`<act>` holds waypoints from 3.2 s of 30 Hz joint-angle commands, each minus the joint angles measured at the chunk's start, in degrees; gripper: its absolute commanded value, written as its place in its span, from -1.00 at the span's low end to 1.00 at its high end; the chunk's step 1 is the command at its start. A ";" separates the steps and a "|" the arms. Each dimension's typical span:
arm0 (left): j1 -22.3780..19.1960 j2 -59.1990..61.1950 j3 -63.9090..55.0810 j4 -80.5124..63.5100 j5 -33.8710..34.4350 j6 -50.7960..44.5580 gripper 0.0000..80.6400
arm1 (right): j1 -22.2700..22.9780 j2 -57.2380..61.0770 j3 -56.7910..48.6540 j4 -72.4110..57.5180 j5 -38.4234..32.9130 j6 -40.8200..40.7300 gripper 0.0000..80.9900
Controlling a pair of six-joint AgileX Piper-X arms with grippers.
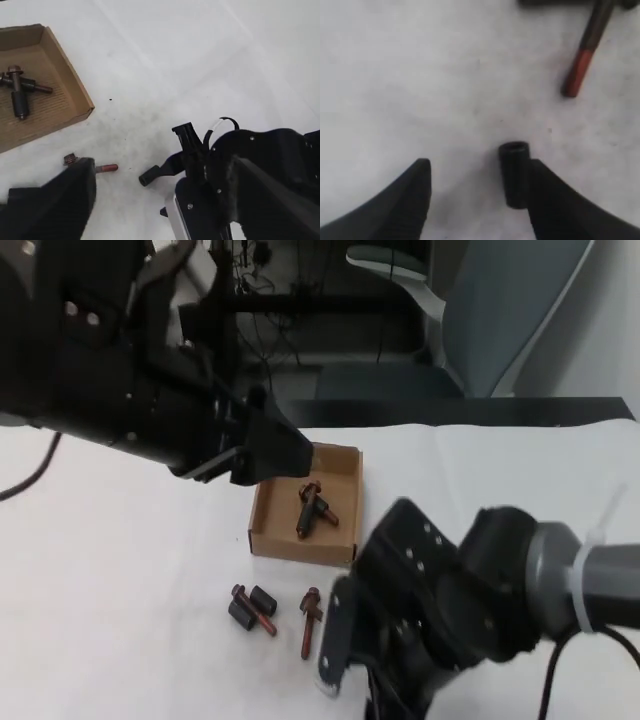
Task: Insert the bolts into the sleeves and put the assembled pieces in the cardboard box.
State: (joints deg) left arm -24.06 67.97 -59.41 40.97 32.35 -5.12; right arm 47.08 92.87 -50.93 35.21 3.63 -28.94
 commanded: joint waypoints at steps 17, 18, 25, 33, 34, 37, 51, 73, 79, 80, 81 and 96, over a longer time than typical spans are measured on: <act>0.16 -0.84 -0.06 2.95 -1.06 1.72 0.74 | -5.44 5.20 -1.75 -3.56 -1.43 -7.56 -0.02; 0.16 -0.84 -0.06 2.95 -1.06 1.72 0.74 | -5.44 5.70 -1.75 -2.76 -2.07 -7.56 -0.12; 0.16 -0.84 -0.06 2.95 -4.37 1.70 0.74 | -5.44 5.85 -2.31 4.52 -1.70 -4.58 -1.00; -0.49 -0.31 3.89 4.01 -8.31 0.88 0.74 | -7.54 -4.98 -2.89 7.75 1.61 11.53 -0.99; -1.08 0.20 5.13 4.32 -9.07 -0.13 0.74 | -7.97 -7.39 -2.89 7.90 1.61 14.23 -0.99; -4.31 2.67 8.58 3.73 -11.05 -1.02 0.74 | -8.83 -14.01 -2.89 7.87 1.49 20.02 -0.99; -15.16 19.95 9.78 -7.98 -24.78 -30.87 0.22 | -9.34 -29.35 -2.89 12.74 -1.73 27.62 -0.99; -14.55 31.58 9.61 -31.69 -29.34 -45.24 0.11 | -9.34 -29.34 -4.53 13.42 -14.02 27.19 -0.99; -14.55 35.63 7.55 -30.06 -29.22 -46.50 0.11 | -9.34 -29.34 -4.52 13.42 -15.56 26.76 -0.99; -14.55 35.99 7.29 -30.07 -29.75 -47.13 0.11 | -9.34 -29.34 -4.52 13.42 -15.58 26.76 -0.99; -14.55 36.23 6.96 -30.07 -30.07 -47.62 0.06 | -9.34 -29.34 -4.52 13.42 -15.58 26.76 -0.99; -14.73 31.22 3.46 -27.71 -29.57 -38.92 -0.95 | -9.34 -29.34 -4.14 14.18 -15.19 22.51 -0.99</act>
State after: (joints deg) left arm -38.71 102.30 -55.14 13.29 2.82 -46.61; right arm 38.02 64.06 -54.70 49.03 -11.11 -6.00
